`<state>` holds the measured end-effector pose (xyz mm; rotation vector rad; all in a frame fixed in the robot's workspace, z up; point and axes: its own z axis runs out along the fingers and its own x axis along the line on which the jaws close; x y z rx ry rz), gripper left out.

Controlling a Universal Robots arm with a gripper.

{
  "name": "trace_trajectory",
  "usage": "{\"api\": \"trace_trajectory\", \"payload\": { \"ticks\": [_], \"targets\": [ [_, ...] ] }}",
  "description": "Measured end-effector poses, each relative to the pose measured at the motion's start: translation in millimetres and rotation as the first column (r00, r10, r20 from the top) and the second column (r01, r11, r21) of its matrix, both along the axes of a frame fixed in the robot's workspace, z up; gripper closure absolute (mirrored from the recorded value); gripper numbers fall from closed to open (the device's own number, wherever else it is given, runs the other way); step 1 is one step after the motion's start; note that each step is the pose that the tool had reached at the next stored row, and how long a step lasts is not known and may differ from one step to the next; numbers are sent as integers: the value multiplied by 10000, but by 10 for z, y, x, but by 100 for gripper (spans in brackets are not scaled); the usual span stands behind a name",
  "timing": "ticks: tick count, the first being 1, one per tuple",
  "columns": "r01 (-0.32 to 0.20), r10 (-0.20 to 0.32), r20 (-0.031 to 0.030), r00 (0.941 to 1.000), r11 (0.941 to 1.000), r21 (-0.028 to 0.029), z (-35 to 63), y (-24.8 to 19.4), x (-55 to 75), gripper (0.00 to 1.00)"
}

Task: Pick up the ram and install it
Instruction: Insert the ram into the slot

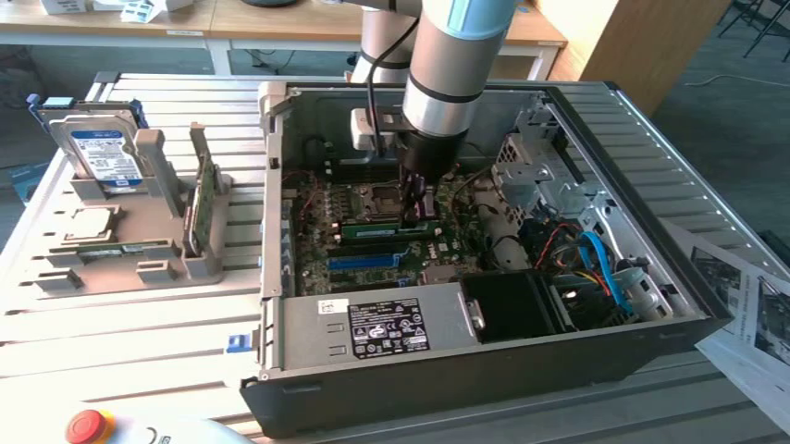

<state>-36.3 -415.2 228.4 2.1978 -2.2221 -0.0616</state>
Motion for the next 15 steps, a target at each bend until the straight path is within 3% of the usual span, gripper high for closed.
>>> {"api": "trace_trajectory", "payload": {
  "ticks": [3,9,15],
  "targets": [
    [0,0,0,10000,10000,1,0,0,0,87],
    [1,-1,0,10000,10000,0,0,0,0,63],
    [0,0,0,10000,10000,0,0,0,0,63]
  ]
}}
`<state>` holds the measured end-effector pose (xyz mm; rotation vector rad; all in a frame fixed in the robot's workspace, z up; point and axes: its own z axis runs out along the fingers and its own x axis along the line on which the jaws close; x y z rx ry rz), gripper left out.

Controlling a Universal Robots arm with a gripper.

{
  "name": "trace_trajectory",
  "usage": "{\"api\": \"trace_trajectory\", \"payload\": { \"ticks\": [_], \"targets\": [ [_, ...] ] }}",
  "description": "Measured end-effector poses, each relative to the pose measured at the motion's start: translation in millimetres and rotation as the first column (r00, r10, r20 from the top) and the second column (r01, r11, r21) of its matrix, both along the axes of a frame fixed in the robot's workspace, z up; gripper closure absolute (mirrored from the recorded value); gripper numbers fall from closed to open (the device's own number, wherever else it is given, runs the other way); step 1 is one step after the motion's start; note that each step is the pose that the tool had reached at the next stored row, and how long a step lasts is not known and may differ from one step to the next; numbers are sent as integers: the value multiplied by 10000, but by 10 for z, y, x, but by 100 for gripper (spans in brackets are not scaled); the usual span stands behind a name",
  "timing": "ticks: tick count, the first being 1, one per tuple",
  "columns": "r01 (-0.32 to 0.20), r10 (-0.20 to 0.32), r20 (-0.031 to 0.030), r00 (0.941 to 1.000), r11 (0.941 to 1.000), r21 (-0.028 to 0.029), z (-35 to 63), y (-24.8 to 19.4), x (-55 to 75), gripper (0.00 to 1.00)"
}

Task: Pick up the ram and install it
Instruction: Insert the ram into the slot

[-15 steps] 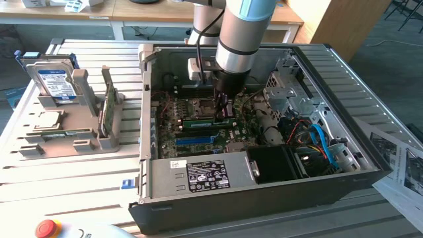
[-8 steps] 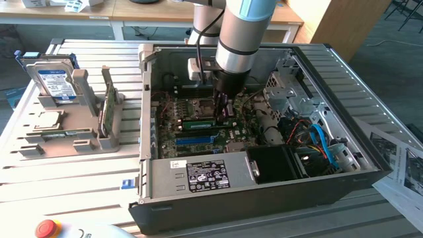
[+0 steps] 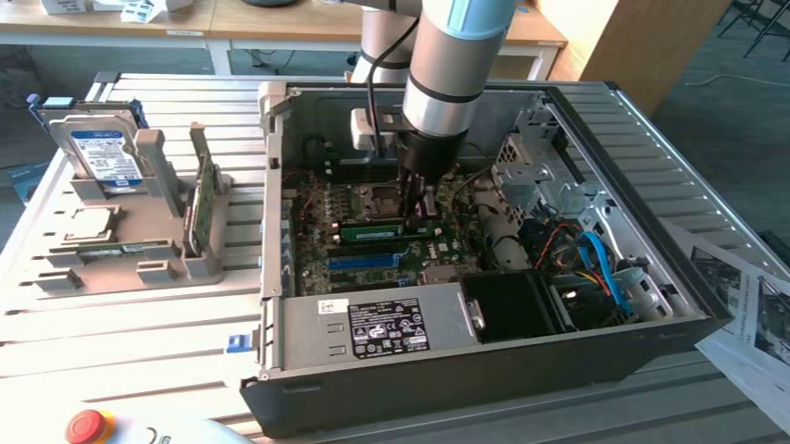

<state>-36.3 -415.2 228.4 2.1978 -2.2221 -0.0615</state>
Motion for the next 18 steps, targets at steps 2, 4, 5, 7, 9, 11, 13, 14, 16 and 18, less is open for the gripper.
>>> {"api": "trace_trajectory", "payload": {
  "ticks": [2,4,5,7,9,11,13,14,16,18],
  "targets": [
    [0,0,0,10000,10000,-1,0,0,0,63],
    [1,-1,0,10000,10000,0,0,0,0,63],
    [0,0,0,10000,10000,0,0,0,0,63],
    [0,0,0,10000,10000,0,0,0,0,63],
    [1,-1,0,10000,10000,0,0,0,0,63],
    [1,-1,0,10000,10000,0,3,0,0,63],
    [0,0,0,10000,10000,0,21,0,0,63],
    [0,0,0,10000,10000,0,36,0,0,63],
    [1,-1,0,10000,10000,1,74,0,0,63],
    [1,-1,0,10000,10000,0,117,0,0,63]
  ]
}}
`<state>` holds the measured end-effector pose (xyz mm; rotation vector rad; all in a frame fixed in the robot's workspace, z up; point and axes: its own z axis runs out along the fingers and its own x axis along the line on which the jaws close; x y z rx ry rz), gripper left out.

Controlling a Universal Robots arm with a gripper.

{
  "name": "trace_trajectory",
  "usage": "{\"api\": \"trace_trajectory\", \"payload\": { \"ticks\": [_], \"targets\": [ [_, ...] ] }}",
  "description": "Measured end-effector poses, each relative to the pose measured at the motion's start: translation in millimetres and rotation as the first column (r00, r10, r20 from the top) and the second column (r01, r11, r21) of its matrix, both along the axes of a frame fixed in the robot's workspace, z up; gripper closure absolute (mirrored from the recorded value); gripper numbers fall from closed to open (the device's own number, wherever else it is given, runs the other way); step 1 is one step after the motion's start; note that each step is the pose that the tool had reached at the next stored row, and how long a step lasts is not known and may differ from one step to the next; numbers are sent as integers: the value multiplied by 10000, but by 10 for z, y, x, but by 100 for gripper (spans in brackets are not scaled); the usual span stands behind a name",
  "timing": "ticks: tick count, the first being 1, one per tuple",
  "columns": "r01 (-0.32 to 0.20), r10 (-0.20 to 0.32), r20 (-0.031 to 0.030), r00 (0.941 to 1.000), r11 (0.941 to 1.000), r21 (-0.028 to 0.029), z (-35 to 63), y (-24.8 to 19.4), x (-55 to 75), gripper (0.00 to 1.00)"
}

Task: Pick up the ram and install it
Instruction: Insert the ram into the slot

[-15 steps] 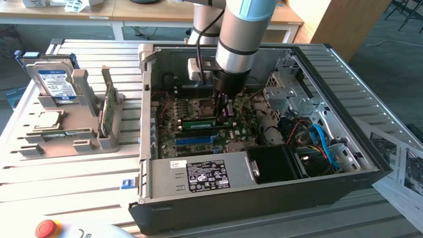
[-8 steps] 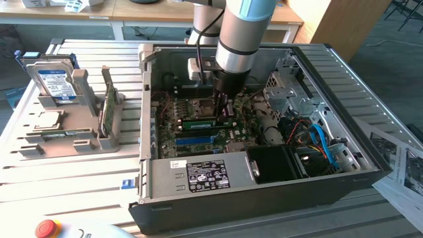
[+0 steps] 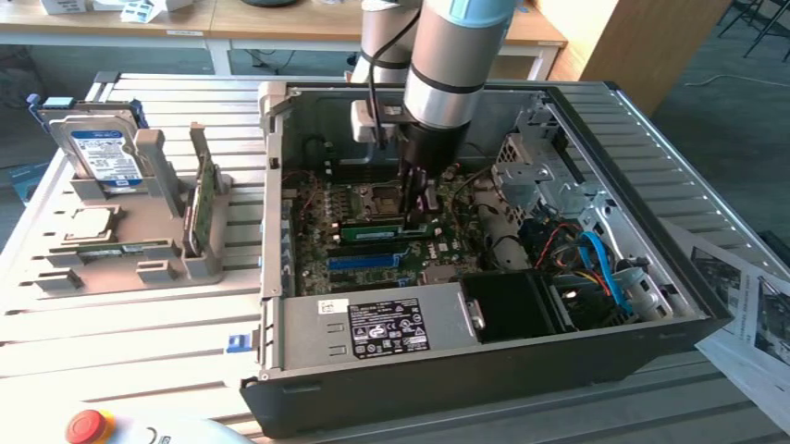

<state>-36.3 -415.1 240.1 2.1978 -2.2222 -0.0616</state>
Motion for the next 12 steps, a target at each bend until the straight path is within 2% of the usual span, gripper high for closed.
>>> {"api": "trace_trajectory", "payload": {
  "ticks": [12],
  "targets": [
    [0,0,0,10000,10000,0,248,0,0,63]
  ]
}}
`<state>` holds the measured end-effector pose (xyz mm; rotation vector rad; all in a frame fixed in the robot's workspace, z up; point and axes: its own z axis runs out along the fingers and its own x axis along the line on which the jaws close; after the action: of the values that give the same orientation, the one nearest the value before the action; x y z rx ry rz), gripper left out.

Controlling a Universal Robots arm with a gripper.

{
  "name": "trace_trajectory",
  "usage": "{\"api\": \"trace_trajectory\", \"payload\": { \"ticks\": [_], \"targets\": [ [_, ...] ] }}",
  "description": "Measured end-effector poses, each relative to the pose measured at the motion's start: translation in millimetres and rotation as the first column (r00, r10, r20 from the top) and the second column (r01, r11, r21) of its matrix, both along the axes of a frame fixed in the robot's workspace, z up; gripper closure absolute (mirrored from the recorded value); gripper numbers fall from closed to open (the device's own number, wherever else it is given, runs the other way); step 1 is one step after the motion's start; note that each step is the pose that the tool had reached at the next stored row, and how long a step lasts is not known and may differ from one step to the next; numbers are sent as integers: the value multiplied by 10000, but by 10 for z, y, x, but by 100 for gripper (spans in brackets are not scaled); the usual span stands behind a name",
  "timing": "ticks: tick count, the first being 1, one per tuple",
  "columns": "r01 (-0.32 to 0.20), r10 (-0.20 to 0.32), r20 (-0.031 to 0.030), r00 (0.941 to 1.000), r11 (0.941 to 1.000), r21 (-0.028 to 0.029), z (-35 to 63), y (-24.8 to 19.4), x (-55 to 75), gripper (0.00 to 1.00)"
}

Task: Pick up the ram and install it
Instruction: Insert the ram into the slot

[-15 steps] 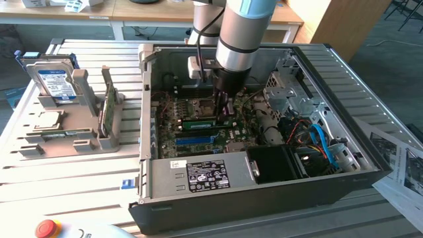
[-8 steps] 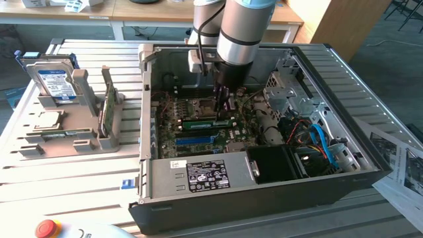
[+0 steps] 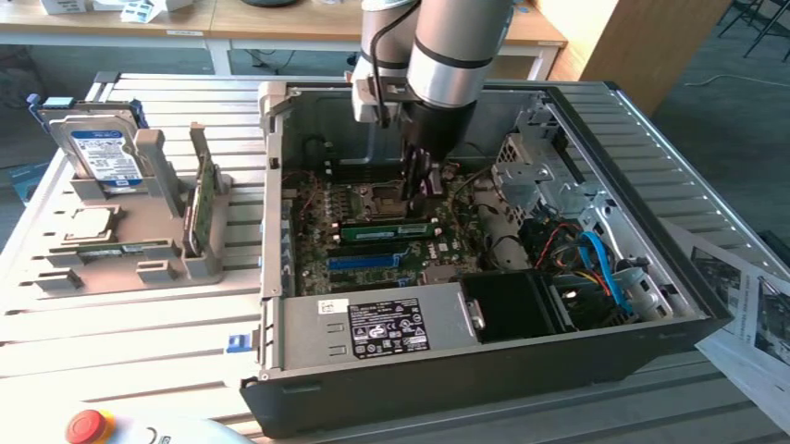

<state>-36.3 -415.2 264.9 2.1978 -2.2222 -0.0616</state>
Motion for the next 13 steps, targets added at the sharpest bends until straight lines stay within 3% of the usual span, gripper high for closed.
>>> {"api": "trace_trajectory", "payload": {
  "ticks": [13],
  "targets": [
    [0,0,-1,10000,10000,-1,300,0,0,63]
  ]
}}
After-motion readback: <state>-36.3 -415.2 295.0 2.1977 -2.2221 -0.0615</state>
